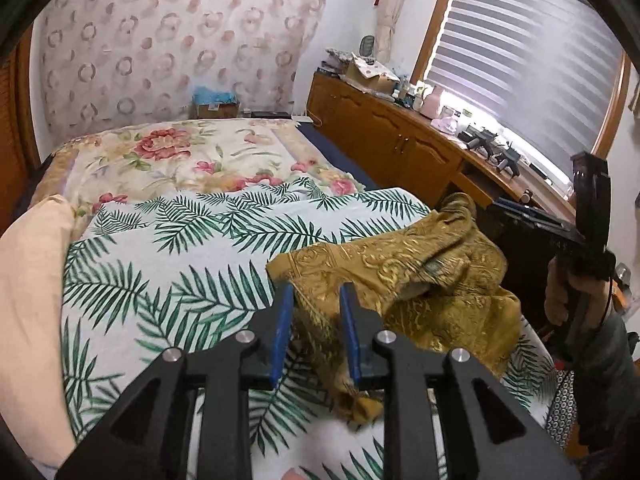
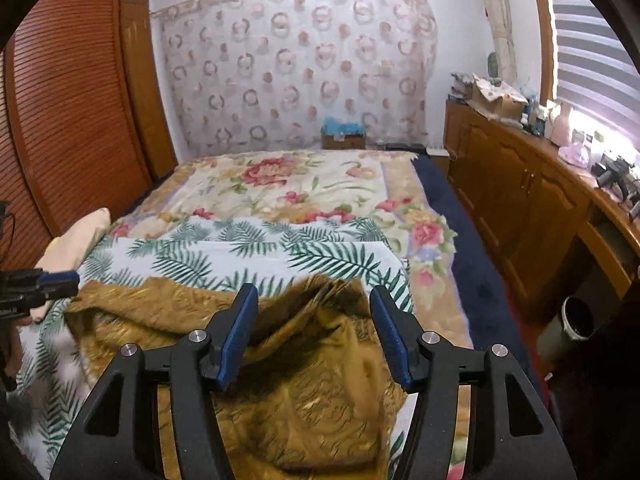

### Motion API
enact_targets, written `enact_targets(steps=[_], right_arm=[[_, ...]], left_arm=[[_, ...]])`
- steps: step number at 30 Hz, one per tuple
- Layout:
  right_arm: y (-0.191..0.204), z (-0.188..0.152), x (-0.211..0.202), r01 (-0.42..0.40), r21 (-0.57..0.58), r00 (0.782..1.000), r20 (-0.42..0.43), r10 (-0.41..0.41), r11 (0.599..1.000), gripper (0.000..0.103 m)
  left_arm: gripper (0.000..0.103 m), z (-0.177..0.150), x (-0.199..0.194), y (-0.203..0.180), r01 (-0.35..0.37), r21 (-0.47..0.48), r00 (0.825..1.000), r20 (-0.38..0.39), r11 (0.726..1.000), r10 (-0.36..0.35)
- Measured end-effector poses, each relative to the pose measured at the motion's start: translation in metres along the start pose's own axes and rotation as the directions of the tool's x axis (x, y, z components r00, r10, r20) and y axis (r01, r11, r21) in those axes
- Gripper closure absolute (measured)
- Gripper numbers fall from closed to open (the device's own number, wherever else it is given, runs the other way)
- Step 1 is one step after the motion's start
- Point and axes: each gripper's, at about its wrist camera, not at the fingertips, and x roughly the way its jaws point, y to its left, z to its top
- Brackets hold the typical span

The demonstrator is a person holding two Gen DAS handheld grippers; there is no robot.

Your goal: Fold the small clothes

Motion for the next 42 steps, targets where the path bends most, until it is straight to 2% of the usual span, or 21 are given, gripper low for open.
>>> enact_targets(steps=[8, 16, 24, 32, 38, 41, 42], right_arm=[[0.026, -0.029, -0.029, -0.039, -0.056, 0.999, -0.015, 0.038, 0.998, 0.044], [0.045, -0.070, -0.042, -0.078, -0.092, 0.995, -0.069, 0.071, 0.993, 0.044], [0.074, -0.113, -0.033, -0.131, -0.166, 0.976, -0.194, 0.098, 0.977, 0.044], [0.091, -0.136, -0.025, -0.181, -0.178, 0.955, -0.266, 0.130, 0.967, 0.044], [0.096, -0.144, -0.028, -0.184, -0.216, 0.952, -0.283, 0.120, 0.959, 0.044], [0.097, -0.147, -0.030, -0.169, -0.252, 0.957, -0.271, 0.098, 0.953, 0.052], [0.097, -0.148, -0.031, -0.180, -0.256, 0.956, -0.272, 0.108, 0.950, 0.064]], left_arm=[[0.081, -0.029, -0.028, -0.015, -0.061, 0.027, 0.998, 0.014, 0.998, 0.060], [0.081, -0.059, -0.039, -0.029, -0.072, 0.032, 0.997, -0.006, 0.997, 0.072], [0.081, -0.077, -0.043, -0.043, -0.061, 0.044, 0.998, -0.023, 0.997, 0.062], [0.081, -0.088, -0.041, -0.044, -0.053, 0.035, 0.998, -0.039, 0.998, 0.055], [0.081, -0.090, -0.039, -0.040, -0.051, 0.021, 0.998, -0.041, 0.998, 0.052], [0.081, -0.091, -0.038, -0.040, -0.050, 0.022, 0.998, -0.043, 0.998, 0.051], [0.081, -0.091, -0.038, -0.040, -0.051, 0.023, 0.998, -0.044, 0.998, 0.052]])
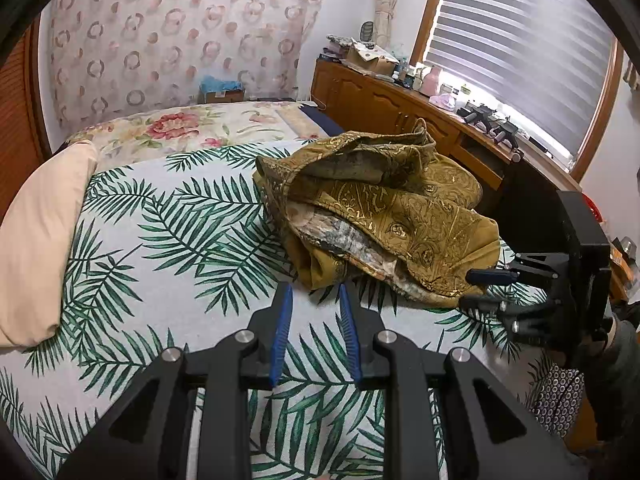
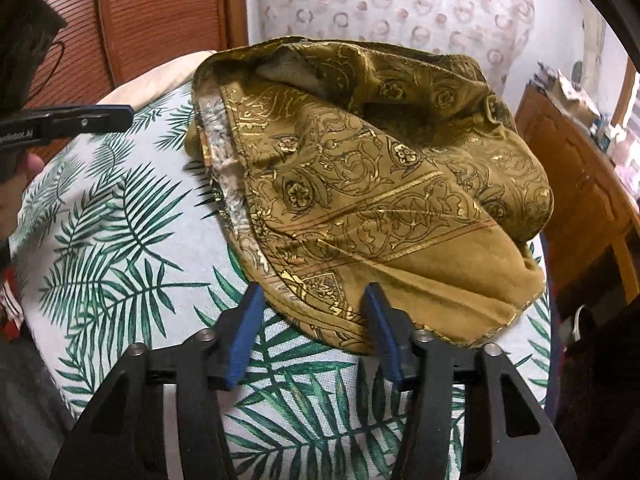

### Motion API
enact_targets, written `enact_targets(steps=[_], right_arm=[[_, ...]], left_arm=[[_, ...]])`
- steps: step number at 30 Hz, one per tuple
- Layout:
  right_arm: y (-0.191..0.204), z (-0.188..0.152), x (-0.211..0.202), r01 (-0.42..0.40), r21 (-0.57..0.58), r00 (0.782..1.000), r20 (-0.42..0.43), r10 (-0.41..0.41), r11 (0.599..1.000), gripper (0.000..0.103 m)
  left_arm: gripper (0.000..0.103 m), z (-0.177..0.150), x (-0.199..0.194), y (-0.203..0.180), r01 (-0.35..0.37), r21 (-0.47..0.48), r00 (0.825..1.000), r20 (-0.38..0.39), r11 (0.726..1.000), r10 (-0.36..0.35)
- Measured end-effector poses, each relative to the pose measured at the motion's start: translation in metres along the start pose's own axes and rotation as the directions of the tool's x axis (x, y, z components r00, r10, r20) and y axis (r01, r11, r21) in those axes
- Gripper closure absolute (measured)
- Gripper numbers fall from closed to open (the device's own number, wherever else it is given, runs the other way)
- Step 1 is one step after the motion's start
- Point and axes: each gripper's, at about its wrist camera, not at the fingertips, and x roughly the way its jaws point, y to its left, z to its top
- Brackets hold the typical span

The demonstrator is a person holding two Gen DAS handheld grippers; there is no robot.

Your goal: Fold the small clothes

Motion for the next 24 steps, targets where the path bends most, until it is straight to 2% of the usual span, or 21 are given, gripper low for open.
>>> enact_targets(steps=[3, 5, 7, 10, 16, 19, 24], right_arm=[[-0.002, 0.000, -0.002, 0.003, -0.018, 1.000, -0.012, -0.003, 1.000, 0.092], [0.000, 0.000, -0.005, 0.045, -0.054, 0.999, -0.013, -0.046, 0.998, 0.098], [-0.004, 0.005, -0.011, 0.081, -0.062, 0.997, 0.009, -0.081, 0.995, 0.099], [-0.016, 0.020, -0.031, 0.138, -0.050, 0.987, 0.087, -0.134, 0.989, 0.099], [-0.049, 0.069, -0.060, 0.268, -0.028, 0.940, 0.225, -0.255, 0.963, 0.099], [-0.066, 0.092, -0.052, 0.315, -0.021, 0.924, 0.237, -0.301, 0.949, 0.099], [-0.091, 0.121, -0.006, 0.353, 0.014, 0.918, 0.188, -0.349, 0.936, 0.099]], left_arm=[[0.081, 0.000, 0.001, 0.000, -0.002, 0.000, 1.000, -0.002, 1.000, 0.002], [0.081, 0.000, 0.001, 0.000, 0.000, 0.001, 1.000, 0.000, 1.000, 0.000], [0.081, 0.000, 0.001, 0.001, -0.001, 0.001, 1.000, 0.002, 1.000, 0.001], [0.081, 0.003, 0.003, 0.002, -0.001, -0.003, 1.000, 0.005, 1.000, 0.001], [0.081, 0.018, 0.010, 0.003, 0.002, 0.001, 1.000, 0.020, 1.000, -0.002], [0.081, 0.032, 0.019, 0.006, 0.005, -0.005, 1.000, 0.022, 1.000, -0.005], [0.081, 0.052, 0.036, 0.014, -0.008, -0.011, 1.000, 0.014, 1.000, 0.008]])
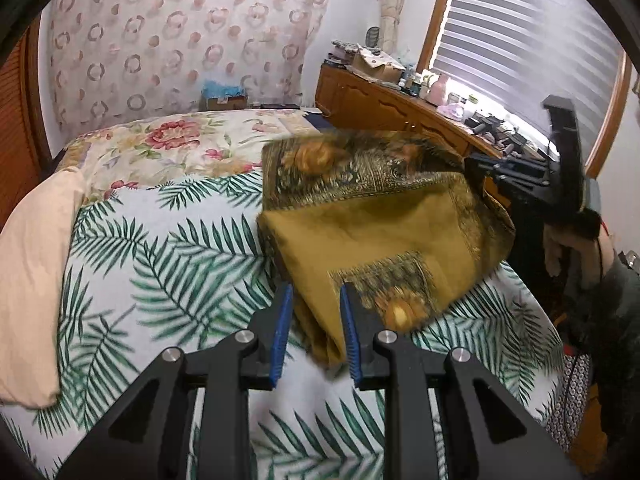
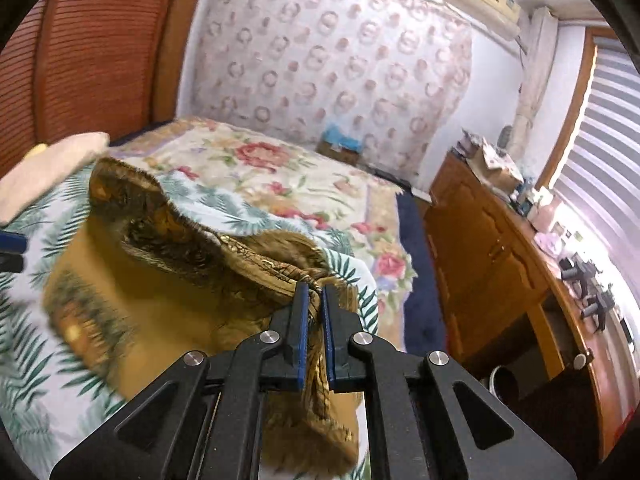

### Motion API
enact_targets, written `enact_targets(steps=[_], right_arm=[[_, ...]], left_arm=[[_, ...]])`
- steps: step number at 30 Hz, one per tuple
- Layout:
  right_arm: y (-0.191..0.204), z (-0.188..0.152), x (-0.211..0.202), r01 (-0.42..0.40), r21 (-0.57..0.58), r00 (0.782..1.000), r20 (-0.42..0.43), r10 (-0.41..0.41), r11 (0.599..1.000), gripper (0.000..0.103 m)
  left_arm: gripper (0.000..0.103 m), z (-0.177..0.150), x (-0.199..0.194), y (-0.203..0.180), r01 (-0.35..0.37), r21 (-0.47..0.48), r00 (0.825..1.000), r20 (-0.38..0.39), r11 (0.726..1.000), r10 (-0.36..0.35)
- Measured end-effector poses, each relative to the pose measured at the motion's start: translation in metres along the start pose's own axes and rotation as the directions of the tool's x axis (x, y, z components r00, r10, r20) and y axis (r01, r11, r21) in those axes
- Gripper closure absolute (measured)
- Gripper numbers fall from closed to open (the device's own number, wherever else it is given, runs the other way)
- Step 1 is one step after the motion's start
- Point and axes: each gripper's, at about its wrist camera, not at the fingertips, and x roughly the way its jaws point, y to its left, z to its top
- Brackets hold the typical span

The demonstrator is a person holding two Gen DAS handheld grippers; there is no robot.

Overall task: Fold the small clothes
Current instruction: 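Grasp the folded gold cloth bundle with the left gripper while the right gripper grasps it too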

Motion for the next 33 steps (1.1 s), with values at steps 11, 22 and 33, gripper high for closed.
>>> enact_targets(steps=[11, 22, 33], right_arm=[[-0.031, -0.002, 0.015, -0.013, 0.163, 1.000, -0.009, 0.014, 0.987, 0.049], [-0.043, -0.042, 0.044, -0.099, 0.223, 0.983, -0.130, 0.131, 0.970, 0.044], [-0.060, -0.040, 0.091, -0.194, 0.312, 0.949, -0.180, 0.258, 0.930, 0.040]], left_arm=[[0.081, 0.029, 0.043, 0.020, 0.007, -0.035, 0.999, -0.042, 0.999, -0.008], [0.076, 0.050, 0.092, 0.035, -0.023, -0.025, 0.994, -0.104, 0.999, 0.020], [0.073, 0.047, 0.117, 0.043, -0.057, -0.029, 0.985, -0.165, 0.998, 0.052]])
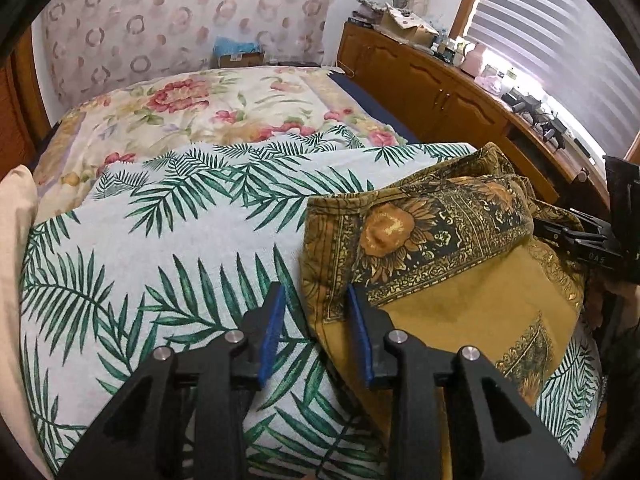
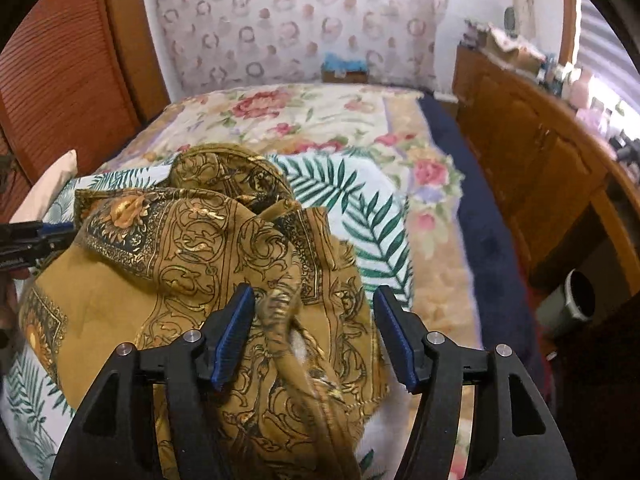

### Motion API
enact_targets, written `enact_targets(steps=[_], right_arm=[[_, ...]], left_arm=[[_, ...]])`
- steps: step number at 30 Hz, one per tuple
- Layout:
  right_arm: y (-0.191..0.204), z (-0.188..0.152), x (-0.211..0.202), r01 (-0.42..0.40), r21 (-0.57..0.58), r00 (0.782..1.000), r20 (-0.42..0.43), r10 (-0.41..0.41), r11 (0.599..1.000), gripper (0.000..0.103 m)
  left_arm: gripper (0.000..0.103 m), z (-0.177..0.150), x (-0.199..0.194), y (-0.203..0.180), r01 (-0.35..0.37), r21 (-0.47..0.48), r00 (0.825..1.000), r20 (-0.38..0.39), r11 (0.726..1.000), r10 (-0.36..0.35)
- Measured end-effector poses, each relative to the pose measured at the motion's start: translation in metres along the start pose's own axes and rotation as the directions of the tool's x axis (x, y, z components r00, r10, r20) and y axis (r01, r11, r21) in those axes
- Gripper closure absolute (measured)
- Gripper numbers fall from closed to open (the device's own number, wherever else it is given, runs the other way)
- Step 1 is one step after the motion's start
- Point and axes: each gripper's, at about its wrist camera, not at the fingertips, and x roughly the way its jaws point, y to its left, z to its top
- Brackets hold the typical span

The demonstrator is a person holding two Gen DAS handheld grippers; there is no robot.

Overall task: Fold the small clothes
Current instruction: 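Grasp the folded gold cloth bundle with the left gripper while the right gripper grasps it too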

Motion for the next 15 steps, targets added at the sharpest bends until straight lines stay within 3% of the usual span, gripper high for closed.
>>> enact_targets(steps=[7, 9, 12, 15], right_arm=[[-0.0043, -0.0028, 0.0044, -0.051, 0.012, 0.999, 0.004, 0.051, 0.999, 0.040], [-0.0005, -0.0044, 0.0042, -0.072, -0.015, 0.997, 0.005, 0.072, 0.997, 0.051], [0.0018, -0.0030, 0.0052, -0.090, -0.017, 0.996, 0.000, 0.090, 0.996, 0.057], [0.0011, -0.0036, 0.0041, -0.118, -0.016, 0.993, -0.002, 0.118, 0.993, 0.065]], left_arm=[[0.072, 0.0007, -0.0011, -0.0019, 0.049, -0.018, 0.998, -0.036, 0.999, -0.050], [0.072, 0.0021, -0.0008, 0.0001, 0.077, -0.046, 0.996, -0.042, 0.996, -0.079], [0.072, 0.0044, 0.0013, 0.0013, 0.136, -0.083, 0.989, -0.052, 0.987, -0.141], [0.075, 0.0038, 0.0007, 0.0000, 0.152, -0.086, 0.987, -0.038, 0.985, -0.156]])
